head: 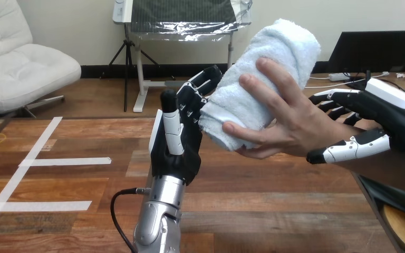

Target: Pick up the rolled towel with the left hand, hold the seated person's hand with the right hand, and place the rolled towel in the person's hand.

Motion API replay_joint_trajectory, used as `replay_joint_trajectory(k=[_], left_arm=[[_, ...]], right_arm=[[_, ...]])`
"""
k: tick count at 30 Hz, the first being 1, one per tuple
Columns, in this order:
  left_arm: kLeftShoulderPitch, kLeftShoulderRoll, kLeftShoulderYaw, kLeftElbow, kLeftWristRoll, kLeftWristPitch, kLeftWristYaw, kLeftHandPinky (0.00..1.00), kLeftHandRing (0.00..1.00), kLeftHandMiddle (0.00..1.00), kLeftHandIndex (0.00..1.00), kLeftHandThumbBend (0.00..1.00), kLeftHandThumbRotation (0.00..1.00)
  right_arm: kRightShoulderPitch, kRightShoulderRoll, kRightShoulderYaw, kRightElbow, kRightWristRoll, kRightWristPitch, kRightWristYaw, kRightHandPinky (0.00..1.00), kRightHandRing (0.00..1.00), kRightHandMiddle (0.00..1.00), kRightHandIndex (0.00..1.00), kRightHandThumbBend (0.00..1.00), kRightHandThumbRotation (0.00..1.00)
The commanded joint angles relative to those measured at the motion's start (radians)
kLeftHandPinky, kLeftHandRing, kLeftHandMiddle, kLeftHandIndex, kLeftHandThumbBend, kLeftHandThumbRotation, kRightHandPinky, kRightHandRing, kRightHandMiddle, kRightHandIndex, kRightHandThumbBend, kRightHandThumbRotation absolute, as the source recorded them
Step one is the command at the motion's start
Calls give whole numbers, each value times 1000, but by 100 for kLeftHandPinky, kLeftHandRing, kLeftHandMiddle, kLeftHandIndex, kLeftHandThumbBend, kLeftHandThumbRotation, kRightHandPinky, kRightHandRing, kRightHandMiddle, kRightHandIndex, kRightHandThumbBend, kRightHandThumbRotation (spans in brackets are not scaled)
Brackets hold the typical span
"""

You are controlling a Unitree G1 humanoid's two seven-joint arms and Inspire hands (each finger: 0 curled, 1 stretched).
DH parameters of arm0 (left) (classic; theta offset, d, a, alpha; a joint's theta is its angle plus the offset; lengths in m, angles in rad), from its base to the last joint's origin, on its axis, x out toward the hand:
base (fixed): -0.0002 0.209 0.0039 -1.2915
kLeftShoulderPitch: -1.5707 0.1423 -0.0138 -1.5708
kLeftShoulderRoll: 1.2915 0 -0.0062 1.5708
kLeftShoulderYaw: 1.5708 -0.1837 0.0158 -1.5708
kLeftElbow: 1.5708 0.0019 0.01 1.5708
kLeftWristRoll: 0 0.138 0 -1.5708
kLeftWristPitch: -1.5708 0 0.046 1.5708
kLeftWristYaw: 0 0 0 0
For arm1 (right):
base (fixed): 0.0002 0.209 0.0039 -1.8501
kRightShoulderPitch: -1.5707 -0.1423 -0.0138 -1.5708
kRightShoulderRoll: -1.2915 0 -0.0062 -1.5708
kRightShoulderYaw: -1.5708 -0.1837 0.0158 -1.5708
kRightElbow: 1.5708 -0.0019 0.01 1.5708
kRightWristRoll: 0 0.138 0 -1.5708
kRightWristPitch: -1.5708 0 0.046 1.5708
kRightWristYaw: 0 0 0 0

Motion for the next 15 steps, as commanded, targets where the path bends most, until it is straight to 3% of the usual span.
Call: replay_joint_trajectory(k=[1, 8, 15], left_arm=[[-61, -121, 6, -39, 79, -65, 67, 67, 74, 76, 73, 96, 100], [-47, -109, 4, -48, 139, -85, 131, 79, 79, 79, 75, 93, 100], [-20, -90, 6, -71, 178, -102, 171, 93, 84, 81, 77, 90, 100]], right_arm=[[18, 48, -7, 13, 29, -50, -34, 67, 81, 85, 87, 100, 77], [44, 72, -29, 5, 27, -87, -96, 66, 82, 86, 89, 100, 91], [78, 132, -73, -20, 63, -96, -183, 70, 85, 88, 90, 100, 99]])
